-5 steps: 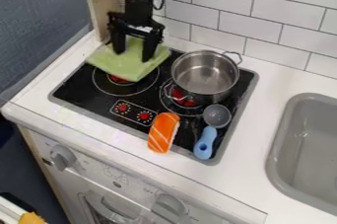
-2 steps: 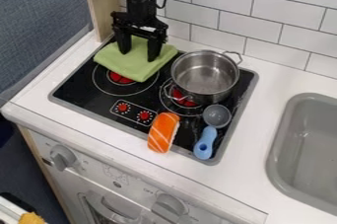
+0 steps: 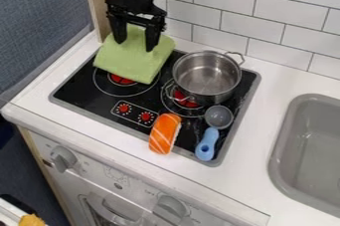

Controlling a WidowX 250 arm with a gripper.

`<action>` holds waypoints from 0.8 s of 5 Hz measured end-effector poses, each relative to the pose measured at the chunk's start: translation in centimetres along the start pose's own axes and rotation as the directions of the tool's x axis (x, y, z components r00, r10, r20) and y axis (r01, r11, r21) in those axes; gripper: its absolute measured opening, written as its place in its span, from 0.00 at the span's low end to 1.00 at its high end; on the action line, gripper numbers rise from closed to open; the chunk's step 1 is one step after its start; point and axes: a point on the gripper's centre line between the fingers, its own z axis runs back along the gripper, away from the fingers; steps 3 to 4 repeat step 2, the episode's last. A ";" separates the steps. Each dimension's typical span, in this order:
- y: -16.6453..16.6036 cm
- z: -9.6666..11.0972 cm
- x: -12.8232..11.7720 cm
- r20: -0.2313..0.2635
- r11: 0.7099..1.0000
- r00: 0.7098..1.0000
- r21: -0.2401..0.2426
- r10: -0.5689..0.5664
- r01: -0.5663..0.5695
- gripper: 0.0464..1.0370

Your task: Put the green towel in the pot on the left burner

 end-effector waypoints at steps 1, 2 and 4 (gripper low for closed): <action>0.1 1.4 -0.2 0.023 1.000 1.000 0.010 0.015 -0.015 0.96; 0.2 1.8 -0.1 0.035 1.000 0.999 0.012 0.015 -0.016 0.96; 0.2 1.8 -0.1 0.035 1.000 0.999 0.012 0.015 -0.016 0.96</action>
